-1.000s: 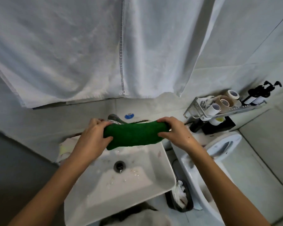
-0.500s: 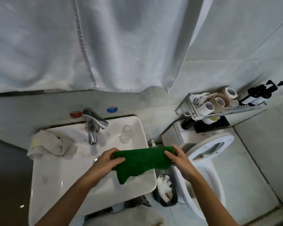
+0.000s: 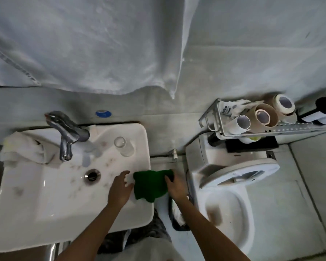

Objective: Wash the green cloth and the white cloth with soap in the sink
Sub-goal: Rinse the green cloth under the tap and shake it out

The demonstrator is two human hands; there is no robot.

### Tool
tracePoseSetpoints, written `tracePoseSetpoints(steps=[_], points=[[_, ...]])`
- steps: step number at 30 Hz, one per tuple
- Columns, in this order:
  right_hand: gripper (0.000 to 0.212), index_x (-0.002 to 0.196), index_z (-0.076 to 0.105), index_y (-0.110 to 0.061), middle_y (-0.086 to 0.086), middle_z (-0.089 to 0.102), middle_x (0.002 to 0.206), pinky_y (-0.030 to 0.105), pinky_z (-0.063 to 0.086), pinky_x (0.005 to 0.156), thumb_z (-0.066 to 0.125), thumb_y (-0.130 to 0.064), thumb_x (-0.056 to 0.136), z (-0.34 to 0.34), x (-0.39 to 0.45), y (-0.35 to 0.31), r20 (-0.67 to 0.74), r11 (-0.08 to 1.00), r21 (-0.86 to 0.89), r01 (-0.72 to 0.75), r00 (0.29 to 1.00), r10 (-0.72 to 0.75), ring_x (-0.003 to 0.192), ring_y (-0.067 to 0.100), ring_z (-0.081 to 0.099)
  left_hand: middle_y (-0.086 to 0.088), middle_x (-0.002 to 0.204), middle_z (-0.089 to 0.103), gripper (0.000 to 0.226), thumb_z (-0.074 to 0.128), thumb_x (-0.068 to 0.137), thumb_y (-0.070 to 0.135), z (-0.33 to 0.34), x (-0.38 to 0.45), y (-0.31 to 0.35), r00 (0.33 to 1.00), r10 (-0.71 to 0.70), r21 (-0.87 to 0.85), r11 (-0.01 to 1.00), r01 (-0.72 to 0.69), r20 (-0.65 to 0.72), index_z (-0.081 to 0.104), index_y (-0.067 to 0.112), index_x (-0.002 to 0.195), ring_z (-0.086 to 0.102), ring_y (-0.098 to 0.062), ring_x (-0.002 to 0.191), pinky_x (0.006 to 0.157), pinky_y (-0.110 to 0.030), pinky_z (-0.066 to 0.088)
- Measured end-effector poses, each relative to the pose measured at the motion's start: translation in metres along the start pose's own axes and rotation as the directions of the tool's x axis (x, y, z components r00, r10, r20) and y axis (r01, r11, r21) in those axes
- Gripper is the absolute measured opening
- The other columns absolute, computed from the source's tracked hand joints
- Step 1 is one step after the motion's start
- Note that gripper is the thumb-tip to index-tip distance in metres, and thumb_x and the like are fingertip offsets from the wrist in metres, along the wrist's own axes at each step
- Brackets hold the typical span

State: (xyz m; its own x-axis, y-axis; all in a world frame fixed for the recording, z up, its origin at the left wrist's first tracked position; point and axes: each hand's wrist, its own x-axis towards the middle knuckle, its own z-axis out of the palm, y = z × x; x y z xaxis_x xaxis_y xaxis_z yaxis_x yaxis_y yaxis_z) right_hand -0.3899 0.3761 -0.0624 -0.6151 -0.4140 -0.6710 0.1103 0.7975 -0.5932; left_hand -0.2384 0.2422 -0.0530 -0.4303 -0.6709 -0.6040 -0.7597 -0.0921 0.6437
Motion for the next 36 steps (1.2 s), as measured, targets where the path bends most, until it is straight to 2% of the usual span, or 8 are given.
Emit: tracePoseSetpoints(steps=[2,4,8,13,17,24,30,36], points=[[0.052,0.143,0.037,-0.007,0.015,0.047,0.137,0.035,0.039,0.102,0.053,-0.024,0.097,0.01,-0.008,-0.002,-0.11,0.995,-0.096,0.02,0.993,-0.031,0.129,0.032,0.046,-0.01,0.126,0.05,0.039,0.061,0.09,0.012,0.007,-0.014,-0.003,0.996,0.078,0.084,0.994,-0.075,-0.043,0.053,0.014,0.128,0.059,-0.026,0.103,0.085,-0.032,0.048],[0.046,0.137,0.045,-0.008,0.014,0.049,0.134,0.033,0.039,0.1,0.056,-0.025,0.096,0.016,-0.019,0.001,-0.202,0.984,-0.135,0.12,0.968,-0.146,0.125,0.029,0.047,-0.008,0.123,0.053,0.034,0.062,0.09,0.015,0.015,-0.027,-0.008,0.989,0.142,0.139,0.981,-0.137,-0.03,0.057,0.014,0.124,0.06,-0.02,0.098,0.079,-0.026,0.046],[0.048,0.137,0.045,-0.007,0.012,0.052,0.131,0.026,0.044,0.095,0.059,-0.024,0.094,0.029,-0.039,0.008,-0.009,0.972,-0.046,0.231,0.973,-0.232,0.116,0.023,0.054,-0.006,0.129,0.054,0.041,0.062,0.09,0.017,0.023,-0.039,-0.017,0.975,0.222,0.142,0.965,-0.219,-0.004,0.053,0.016,0.13,0.057,-0.017,0.108,0.088,-0.025,0.047],[0.057,0.145,0.035,-0.005,0.013,0.046,0.14,0.032,0.043,0.104,0.058,-0.018,0.094,0.035,-0.036,0.005,0.031,0.967,0.016,0.253,0.967,-0.253,0.125,0.022,0.05,-0.007,0.148,0.037,0.061,0.059,0.091,0.009,0.036,-0.034,-0.01,0.962,0.266,0.104,0.957,-0.271,0.063,0.031,0.014,0.145,0.044,-0.021,0.13,0.101,-0.019,0.035],[0.056,0.147,0.031,-0.006,0.014,0.047,0.141,0.031,0.042,0.103,0.053,-0.018,0.097,0.036,-0.028,-0.009,0.021,0.96,-0.015,0.28,0.96,-0.279,0.125,0.025,0.05,-0.01,0.148,0.038,0.063,0.051,0.093,0.001,0.04,-0.02,0.005,0.969,0.223,0.02,0.974,-0.226,0.103,0.022,0.015,0.148,0.047,-0.021,0.127,0.1,-0.017,0.035],[0.059,0.152,0.017,-0.005,0.018,0.035,0.15,0.034,0.041,0.102,0.044,-0.013,0.1,0.024,0.03,-0.073,0.032,0.935,-0.107,0.339,0.941,-0.338,0.128,0.032,0.045,-0.012,0.143,0.043,0.061,0.044,0.098,0.019,0.025,0.042,0.053,0.973,0.212,0.071,0.973,-0.219,0.092,0.015,0.018,0.151,0.052,-0.027,0.12,0.089,-0.024,0.039],[0.058,0.15,0.021,-0.001,0.022,0.04,0.145,0.038,0.042,0.099,0.045,-0.013,0.099,0.018,0.064,-0.105,0.05,0.933,-0.159,0.322,0.947,-0.318,0.124,0.037,0.047,-0.013,0.145,0.04,0.055,0.039,0.1,0.018,0.022,0.073,0.082,0.978,0.203,-0.01,0.979,-0.203,0.051,0.016,0.016,0.15,0.046,-0.027,0.125,0.104,-0.036,0.038],[0.058,0.15,0.023,-0.002,0.021,0.039,0.146,0.034,0.039,0.098,0.046,-0.014,0.098,0.012,0.083,-0.123,0.048,0.928,-0.176,0.327,0.945,-0.324,0.127,0.036,0.045,-0.014,0.141,0.044,0.049,0.035,0.102,0.02,0.02,0.087,0.103,0.983,0.182,-0.067,0.981,-0.182,-0.01,0.022,0.016,0.148,0.048,-0.027,0.12,0.094,-0.028,0.037]])
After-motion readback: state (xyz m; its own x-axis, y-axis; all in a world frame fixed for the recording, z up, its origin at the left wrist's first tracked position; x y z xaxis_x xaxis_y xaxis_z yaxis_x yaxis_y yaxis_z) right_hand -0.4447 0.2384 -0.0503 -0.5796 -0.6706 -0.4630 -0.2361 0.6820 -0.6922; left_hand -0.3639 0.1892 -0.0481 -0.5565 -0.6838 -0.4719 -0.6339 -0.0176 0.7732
